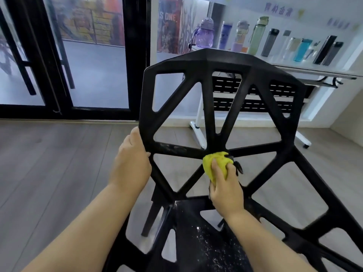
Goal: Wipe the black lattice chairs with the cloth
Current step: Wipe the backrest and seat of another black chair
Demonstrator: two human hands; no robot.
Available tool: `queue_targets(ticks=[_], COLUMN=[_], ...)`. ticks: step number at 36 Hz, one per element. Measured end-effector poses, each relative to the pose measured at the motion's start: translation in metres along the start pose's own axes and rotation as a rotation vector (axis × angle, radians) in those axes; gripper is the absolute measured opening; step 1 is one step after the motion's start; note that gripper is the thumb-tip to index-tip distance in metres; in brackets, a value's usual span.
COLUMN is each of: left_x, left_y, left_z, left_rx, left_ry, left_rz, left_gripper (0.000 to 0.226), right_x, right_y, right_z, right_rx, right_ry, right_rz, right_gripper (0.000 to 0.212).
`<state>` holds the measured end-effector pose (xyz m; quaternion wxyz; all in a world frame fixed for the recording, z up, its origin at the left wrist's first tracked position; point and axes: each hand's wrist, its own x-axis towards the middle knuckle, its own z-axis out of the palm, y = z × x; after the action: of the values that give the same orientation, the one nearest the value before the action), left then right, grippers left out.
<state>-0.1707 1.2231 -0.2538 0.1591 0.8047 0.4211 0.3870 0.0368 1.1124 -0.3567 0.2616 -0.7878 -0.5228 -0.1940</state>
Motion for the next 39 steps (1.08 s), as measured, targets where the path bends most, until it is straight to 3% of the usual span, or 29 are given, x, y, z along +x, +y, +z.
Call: queue_targets(ticks=[7, 13, 18, 27, 31, 35, 39], left_x=[0.0, 0.0, 0.003, 0.001, 0.001, -0.001, 0.0], left_y=[0.001, 0.001, 0.003, 0.001, 0.001, -0.001, -0.002], left_z=[-0.004, -0.006, -0.005, -0.007, -0.008, -0.009, -0.009], left_rx=[-0.031, -0.053, -0.066, -0.103, -0.085, -0.085, -0.1], left_ry=[-0.003, -0.005, -0.001, 0.006, 0.013, 0.017, 0.016], left_rz=[-0.042, -0.072, -0.074, -0.074, -0.078, -0.095, -0.103], left_gripper=[0.04, 0.041, 0.034, 0.034, 0.031, 0.03, 0.03], right_x=[0.062, 0.176, 0.191, 0.086, 0.103, 0.149, 0.202], right_y=[-0.025, -0.061, -0.061, -0.013, -0.026, -0.058, -0.089], right_z=[-0.034, -0.086, -0.087, -0.04, -0.053, -0.086, -0.116], right_rx=[0.189, 0.107, 0.026, 0.011, 0.065, 0.175, 0.088], right_ry=[0.21, 0.401, 0.392, 0.231, 0.222, 0.343, 0.358], right_rz=[0.031, -0.088, -0.117, -0.181, -0.062, 0.007, -0.009], right_gripper=[0.051, 0.049, 0.053, 0.058, 0.055, 0.054, 0.05])
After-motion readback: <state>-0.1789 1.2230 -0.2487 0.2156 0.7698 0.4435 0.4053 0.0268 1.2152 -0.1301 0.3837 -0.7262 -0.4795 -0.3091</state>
